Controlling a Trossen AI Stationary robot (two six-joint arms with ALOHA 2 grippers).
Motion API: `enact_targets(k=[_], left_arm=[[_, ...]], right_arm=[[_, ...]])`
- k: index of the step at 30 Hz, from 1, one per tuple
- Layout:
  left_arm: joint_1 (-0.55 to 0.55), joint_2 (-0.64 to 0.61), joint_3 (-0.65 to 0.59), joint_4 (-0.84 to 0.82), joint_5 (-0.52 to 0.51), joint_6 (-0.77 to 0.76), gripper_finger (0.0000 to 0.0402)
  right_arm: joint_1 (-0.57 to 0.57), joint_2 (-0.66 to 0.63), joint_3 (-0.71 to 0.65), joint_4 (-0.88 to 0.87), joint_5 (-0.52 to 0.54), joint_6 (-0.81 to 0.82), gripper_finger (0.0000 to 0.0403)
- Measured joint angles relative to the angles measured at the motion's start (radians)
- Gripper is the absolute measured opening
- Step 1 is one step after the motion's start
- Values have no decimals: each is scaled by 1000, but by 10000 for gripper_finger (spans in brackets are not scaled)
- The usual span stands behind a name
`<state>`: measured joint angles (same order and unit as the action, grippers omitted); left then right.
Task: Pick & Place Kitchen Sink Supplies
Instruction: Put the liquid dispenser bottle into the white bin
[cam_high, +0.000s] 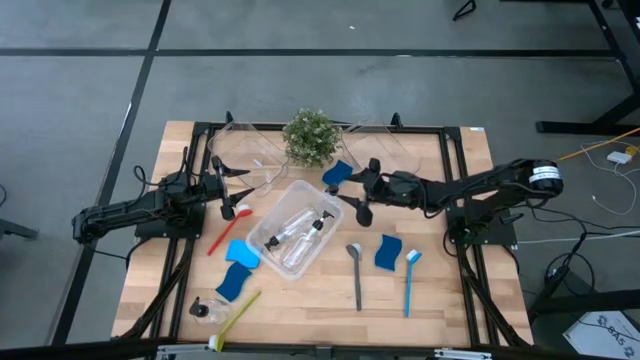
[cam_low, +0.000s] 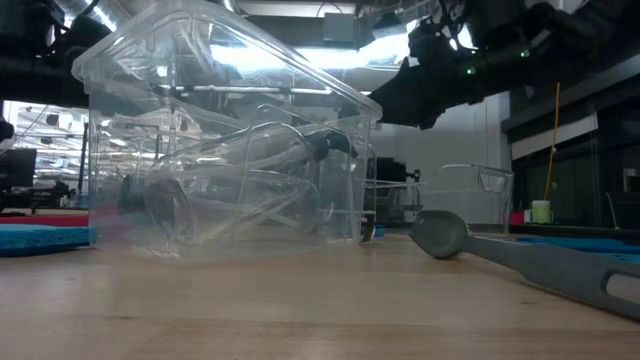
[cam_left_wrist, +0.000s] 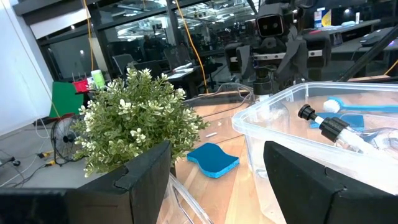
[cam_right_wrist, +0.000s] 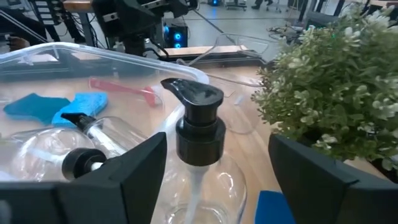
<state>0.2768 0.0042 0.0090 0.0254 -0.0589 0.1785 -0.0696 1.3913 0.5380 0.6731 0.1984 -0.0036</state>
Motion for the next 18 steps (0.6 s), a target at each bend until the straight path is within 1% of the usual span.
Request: enact_targets(k=[7, 13, 18], left_arm=[[0, 0, 0, 0, 0, 0, 251], [0, 0, 0, 0, 0, 0, 251], [0, 0, 0, 0, 0, 0, 251]], right_arm=[[0, 46, 1, 93, 1, -10, 273], [-13, 64, 51, 86, -2, -7, 272], [-19, 121, 116, 6, -18, -7, 272]])
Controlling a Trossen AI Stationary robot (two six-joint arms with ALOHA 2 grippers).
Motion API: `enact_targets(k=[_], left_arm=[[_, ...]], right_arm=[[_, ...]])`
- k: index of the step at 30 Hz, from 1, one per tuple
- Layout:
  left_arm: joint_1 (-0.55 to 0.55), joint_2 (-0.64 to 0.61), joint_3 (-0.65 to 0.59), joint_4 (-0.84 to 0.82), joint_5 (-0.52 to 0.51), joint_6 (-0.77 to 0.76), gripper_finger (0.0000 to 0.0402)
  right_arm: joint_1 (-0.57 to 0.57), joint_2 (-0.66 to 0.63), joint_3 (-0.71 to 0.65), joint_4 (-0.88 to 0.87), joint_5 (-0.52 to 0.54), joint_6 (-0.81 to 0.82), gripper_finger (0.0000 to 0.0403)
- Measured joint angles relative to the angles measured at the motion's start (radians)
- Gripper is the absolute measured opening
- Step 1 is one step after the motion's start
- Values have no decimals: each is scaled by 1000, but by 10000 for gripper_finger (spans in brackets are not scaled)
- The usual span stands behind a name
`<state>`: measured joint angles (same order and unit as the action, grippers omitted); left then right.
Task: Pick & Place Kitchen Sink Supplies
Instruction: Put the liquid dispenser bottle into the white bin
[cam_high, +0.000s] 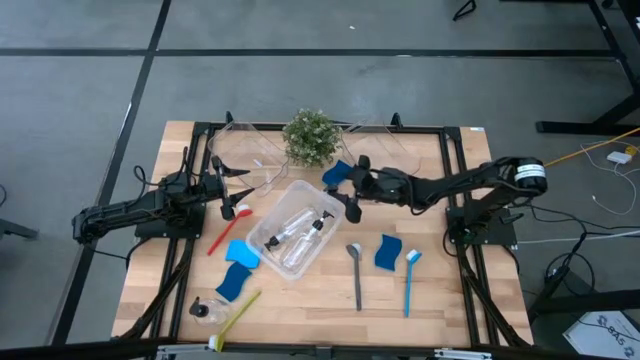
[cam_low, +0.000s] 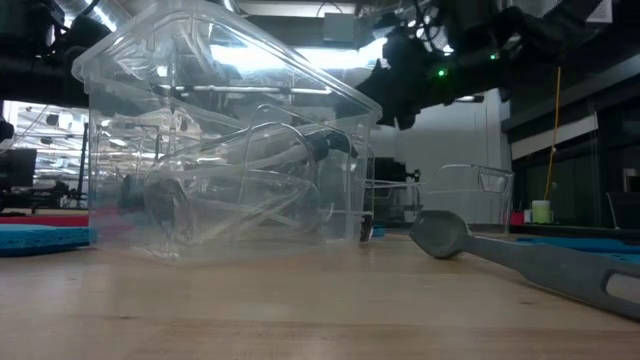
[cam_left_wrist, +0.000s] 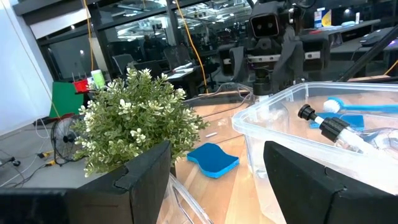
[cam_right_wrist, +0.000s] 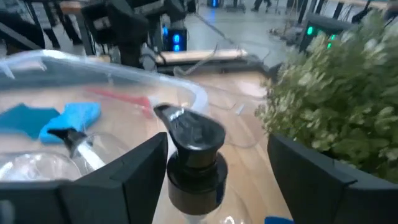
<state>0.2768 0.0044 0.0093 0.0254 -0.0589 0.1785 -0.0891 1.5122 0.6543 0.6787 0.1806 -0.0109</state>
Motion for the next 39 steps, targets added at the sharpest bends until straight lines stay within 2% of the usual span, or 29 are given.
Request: enact_targets(k=[7, 16, 24, 28, 39], left_arm=[[0, 0, 0, 0, 0, 0, 251], [0, 0, 0, 0, 0, 0, 251], [0, 0, 0, 0, 0, 0, 251], [0, 0, 0, 0, 0, 0, 251], [0, 0, 0, 0, 0, 0, 251]], right_arm=[[0, 29, 40, -18, 2, -16, 257], [1, 27, 40, -19, 4, -26, 126], [0, -16, 38, -76, 3, -26, 126], [1, -69, 39, -126, 37, -60, 126], [1, -221, 132, -259, 92, -158, 126]])
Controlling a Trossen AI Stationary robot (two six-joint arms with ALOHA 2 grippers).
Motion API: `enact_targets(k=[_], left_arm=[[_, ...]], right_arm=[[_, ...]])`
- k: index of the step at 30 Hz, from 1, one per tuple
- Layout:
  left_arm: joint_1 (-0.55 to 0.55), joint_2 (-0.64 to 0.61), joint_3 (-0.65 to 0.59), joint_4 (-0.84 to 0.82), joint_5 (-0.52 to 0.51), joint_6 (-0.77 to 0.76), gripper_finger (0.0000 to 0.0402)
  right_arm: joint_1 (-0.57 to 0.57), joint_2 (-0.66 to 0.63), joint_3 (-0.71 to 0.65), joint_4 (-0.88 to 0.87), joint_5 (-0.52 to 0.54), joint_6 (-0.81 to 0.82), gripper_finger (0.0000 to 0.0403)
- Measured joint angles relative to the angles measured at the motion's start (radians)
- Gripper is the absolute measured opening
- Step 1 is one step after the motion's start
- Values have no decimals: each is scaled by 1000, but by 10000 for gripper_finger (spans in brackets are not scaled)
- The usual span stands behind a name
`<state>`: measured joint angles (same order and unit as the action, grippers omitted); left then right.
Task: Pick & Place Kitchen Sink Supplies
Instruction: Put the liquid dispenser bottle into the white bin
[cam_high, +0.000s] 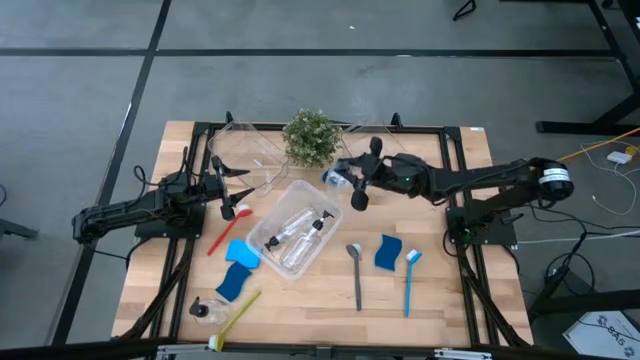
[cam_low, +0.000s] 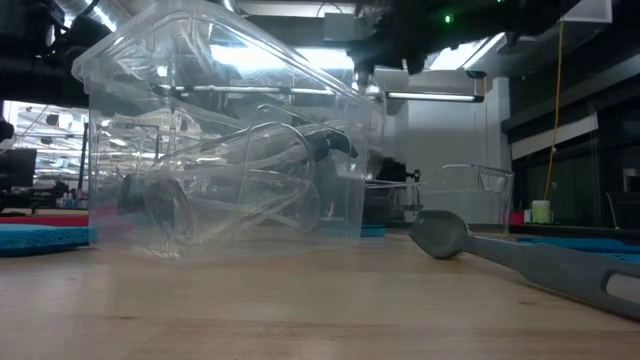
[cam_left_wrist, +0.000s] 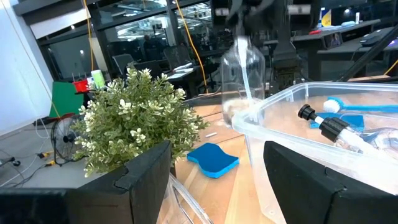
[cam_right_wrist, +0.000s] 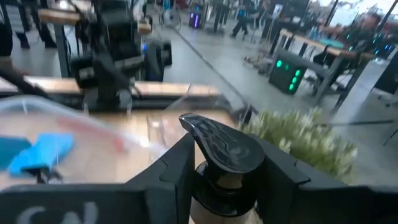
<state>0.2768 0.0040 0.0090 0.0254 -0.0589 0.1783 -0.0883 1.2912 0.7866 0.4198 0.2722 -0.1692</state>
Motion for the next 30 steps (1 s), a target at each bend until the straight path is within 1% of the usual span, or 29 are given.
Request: enact_targets(k=[8, 13, 18, 22, 30], left_arm=[[0, 0, 0, 0, 0, 0, 251], [0, 0, 0, 0, 0, 0, 251], [0, 0, 0, 0, 0, 0, 251], [0, 0, 0, 0, 0, 0, 251], [0, 0, 0, 0, 0, 0, 251]], right_arm=[[0, -10, 101, 2, -3, 1, 126], [12, -8, 127, 20, -8, 14, 126], [22, 2, 128, 83, -137, 102, 126], [39, 44, 128, 143, -196, 150, 126], [97, 183, 128, 331, -211, 190, 125]])
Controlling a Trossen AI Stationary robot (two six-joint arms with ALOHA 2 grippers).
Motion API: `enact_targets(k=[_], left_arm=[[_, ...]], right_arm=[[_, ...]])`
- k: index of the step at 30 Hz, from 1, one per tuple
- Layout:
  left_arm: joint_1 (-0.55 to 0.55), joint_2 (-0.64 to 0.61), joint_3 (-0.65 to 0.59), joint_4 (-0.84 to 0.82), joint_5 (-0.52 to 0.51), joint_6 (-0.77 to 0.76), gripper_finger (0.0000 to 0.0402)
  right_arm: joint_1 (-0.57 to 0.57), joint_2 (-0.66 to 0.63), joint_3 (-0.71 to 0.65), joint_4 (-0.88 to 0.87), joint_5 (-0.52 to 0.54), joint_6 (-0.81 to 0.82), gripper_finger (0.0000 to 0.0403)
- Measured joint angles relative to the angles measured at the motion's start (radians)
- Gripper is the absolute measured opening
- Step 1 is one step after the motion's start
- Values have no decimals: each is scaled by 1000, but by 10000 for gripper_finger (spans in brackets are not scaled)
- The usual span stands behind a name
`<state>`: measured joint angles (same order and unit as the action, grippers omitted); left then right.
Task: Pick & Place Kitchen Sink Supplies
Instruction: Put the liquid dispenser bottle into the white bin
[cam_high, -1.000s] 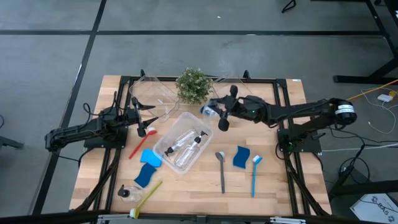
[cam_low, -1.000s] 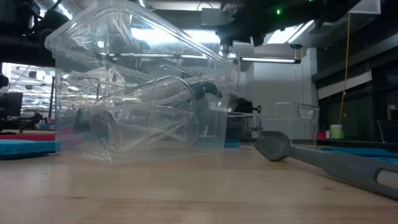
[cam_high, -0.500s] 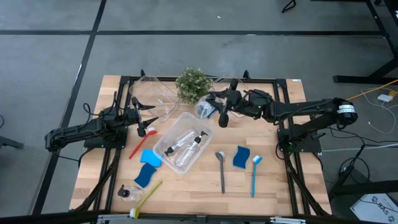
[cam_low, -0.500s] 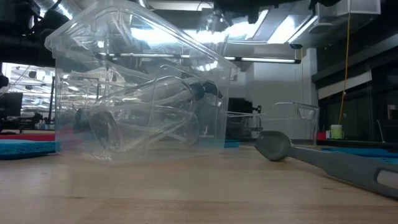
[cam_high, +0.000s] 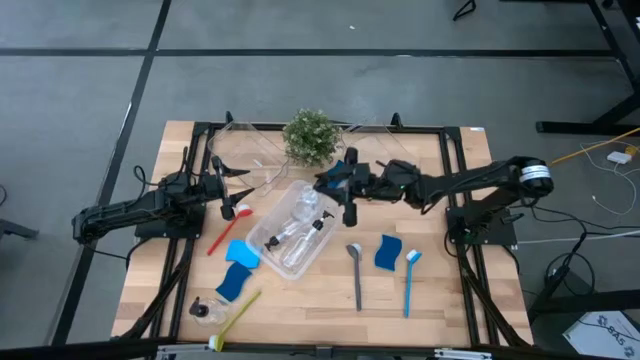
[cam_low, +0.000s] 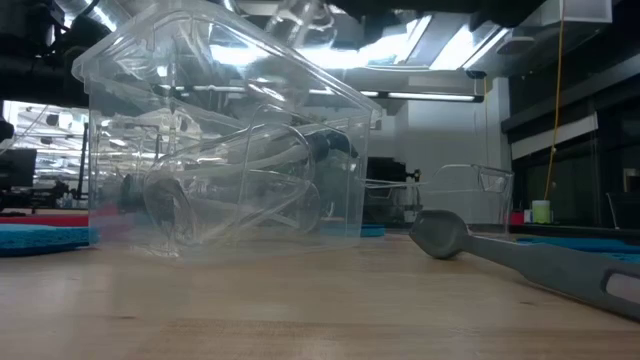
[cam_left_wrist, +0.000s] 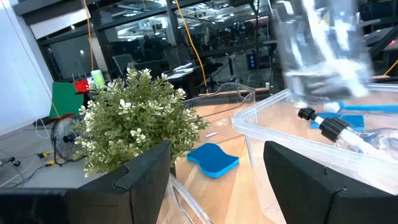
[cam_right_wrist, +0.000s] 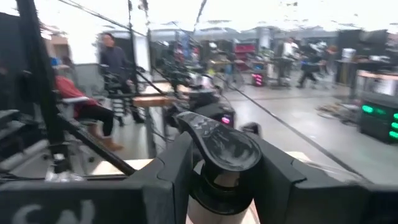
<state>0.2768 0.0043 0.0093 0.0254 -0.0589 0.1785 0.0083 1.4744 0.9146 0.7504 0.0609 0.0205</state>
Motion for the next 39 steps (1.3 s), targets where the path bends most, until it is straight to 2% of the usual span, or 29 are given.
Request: enact_targets(k=[10, 14, 18, 28, 37, 39], left_arm=[[0, 0, 0, 0, 0, 0, 251], [0, 0, 0, 0, 0, 0, 251], [0, 0, 0, 0, 0, 0, 251], [0, 0, 0, 0, 0, 0, 251], [0, 0, 0, 0, 0, 0, 251], [0, 0, 0, 0, 0, 0, 251]], right_arm=[[11, 214, 0, 251, -8, 124, 125], [11, 278, 0, 345, -11, 183, 149], [11, 306, 19, 365, -12, 211, 158], [13, 319, 128, 35, -12, 103, 150], [23, 294, 157, -52, -27, -28, 149], [29, 275, 157, -80, -1, -54, 145]])
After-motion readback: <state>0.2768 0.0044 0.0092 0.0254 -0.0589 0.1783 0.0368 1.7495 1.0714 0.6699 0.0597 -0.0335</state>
